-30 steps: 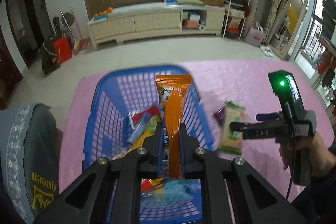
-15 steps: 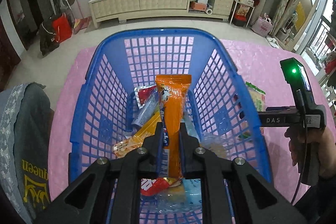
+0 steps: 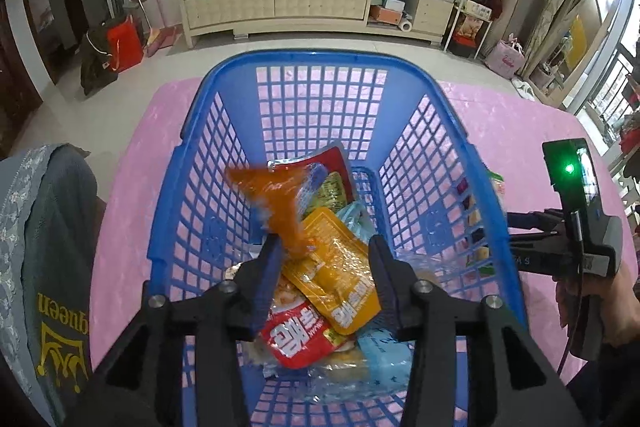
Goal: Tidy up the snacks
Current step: 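Drop the orange stick into the basket with left tool while right tool grasps cracker pack, then carry the green cracker pack over the basket and open the right tool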
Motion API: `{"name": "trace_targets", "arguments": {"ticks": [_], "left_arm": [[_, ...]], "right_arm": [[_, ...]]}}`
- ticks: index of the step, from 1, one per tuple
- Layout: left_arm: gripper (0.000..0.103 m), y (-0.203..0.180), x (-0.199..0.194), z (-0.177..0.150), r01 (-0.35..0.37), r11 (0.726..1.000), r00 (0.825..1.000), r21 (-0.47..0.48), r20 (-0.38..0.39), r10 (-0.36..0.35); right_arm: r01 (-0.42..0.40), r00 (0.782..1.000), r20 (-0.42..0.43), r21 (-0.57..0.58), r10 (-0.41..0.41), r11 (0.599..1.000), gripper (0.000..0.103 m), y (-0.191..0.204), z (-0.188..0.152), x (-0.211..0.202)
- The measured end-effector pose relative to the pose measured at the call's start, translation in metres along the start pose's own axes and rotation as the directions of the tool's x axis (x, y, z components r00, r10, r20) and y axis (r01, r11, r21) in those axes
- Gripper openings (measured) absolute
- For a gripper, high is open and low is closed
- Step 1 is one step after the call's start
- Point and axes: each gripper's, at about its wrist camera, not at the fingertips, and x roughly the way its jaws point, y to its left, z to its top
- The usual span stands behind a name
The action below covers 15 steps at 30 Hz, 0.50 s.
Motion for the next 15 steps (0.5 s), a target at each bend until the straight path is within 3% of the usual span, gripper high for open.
{"name": "trace_targets", "arguments": {"ticks": [7,15], "left_arm": [[0.051,-0.01,-0.032,0.0,-0.017,0.999,0.999,0.043,0.049,0.015],[0.053,-0.01,-0.071,-0.003,0.0,0.999,0.992,0.048,0.123,-0.006]], "right_arm": [[-0.055,0.997,0.052,0.002,0.055,0.998,0.063,0.001,-0.021,-0.033],[-0.073,0.988,0.138,-0.01,0.073,0.997,0.063,0.011,-0.028,-0.091]]}}
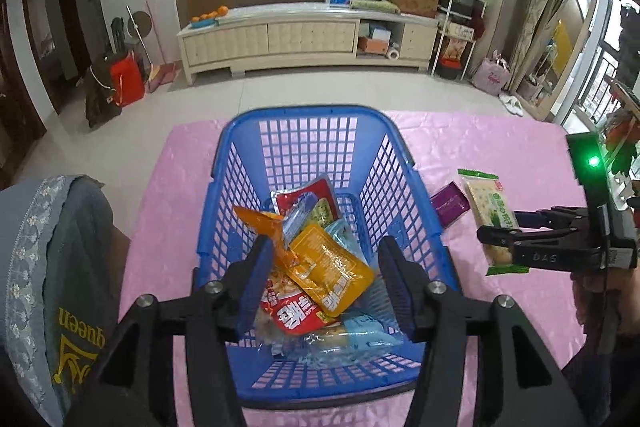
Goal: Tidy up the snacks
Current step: 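Carry the green cracker pack over the basket and open the right tool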
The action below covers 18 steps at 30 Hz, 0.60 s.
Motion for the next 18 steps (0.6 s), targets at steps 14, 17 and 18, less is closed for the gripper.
{"name": "trace_targets", "arguments": {"ticks": [14,17,18], "left_arm": [[0.061,0.015,-0.033,-0.005,0.004,1.0,0.998,0.007,0.061,-0.004],[0.065,0.023,-0.033,-0.008,-0.004,1.0,0.998,0.001,0.069,0.004],[0.067,0.026,-0.033,-0.009,-0.007,1.0,0.998,0.0,0.07,0.007]], "right_arm": [[-0.048,0.987,0.146,-0.139,0.069,0.989,0.063,0.073,0.012,-0.083],[-0.017,0.987,0.155,-0.212,0.051,0.977,0.063,0.094,0.018,-0.082],[-0.017,0.987,0.152,-0.228,0.053,0.973,0.063,0.1,0.021,-0.08]]}}
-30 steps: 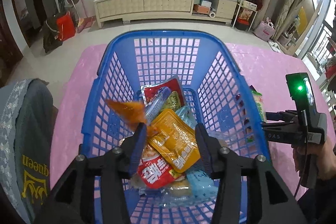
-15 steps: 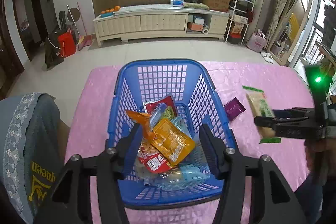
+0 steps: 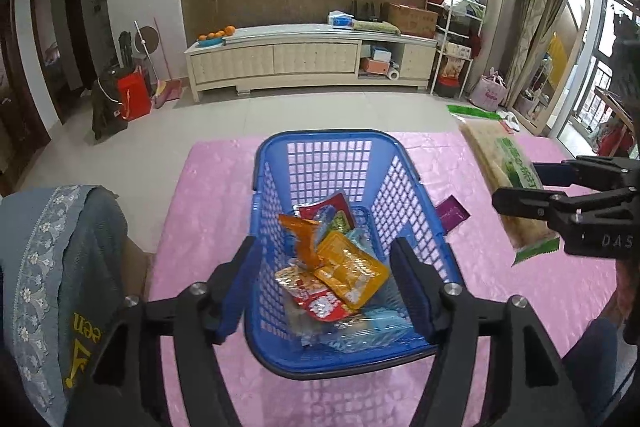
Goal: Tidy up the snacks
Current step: 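Carry the green cracker pack over the basket and open the right tool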
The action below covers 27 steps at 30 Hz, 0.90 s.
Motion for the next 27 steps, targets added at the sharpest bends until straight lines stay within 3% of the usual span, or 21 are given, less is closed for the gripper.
{"name": "trace_targets", "arguments": {"ticks": [9,18,27], "left_arm": [[0.074,0.023,0.009,-0.012,-0.039,0.999,0.999,-0.006,-0.015,0.039],[0.074,0.043,0.024,-0.019,-0.024,0.997,0.999,-0.079,-0.032,0.022],[0.074,0.047,0.028,-0.025,-0.021,0.996,0.998,-0.086,-0.054,0.017]], "right_arm": [[-0.026,0.998,-0.066,-0.089,0.021,0.996,0.063,0.037,0.012,0.033],[-0.014,0.988,-0.153,-0.132,-0.006,0.991,0.063,0.057,0.012,0.072],[0.009,0.977,-0.21,-0.157,-0.042,0.988,0.063,0.068,0.004,0.092]]}}
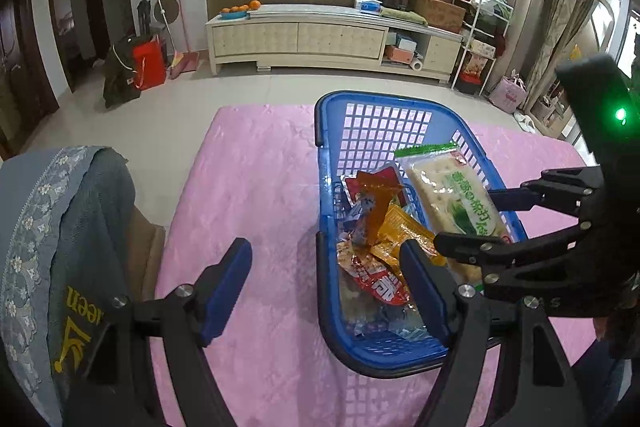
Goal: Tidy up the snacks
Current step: 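Carry the green cracker pack over the basket and open the right tool, then move the right tool to the purple packet and grasp it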
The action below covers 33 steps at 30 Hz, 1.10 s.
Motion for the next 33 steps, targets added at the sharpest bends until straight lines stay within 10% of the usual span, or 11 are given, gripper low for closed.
{"name": "trace_targets", "arguments": {"ticks": [16,33], "left_arm": [[0.074,0.0,0.002,0.001,-0.016,1.0,1.0,-0.012,-0.017,0.015],[0.075,-0.049,-0.008,0.028,0.046,0.996,0.999,0.072,-0.007,-0.045]], "right_arm": [[0.005,1.0,0.017,0.007,-0.006,1.0,0.065,-0.007,-0.009,-0.008],[0.001,0.988,0.152,0.117,-0.019,0.993,0.09,-0.082,-0.022,-0.076]]}}
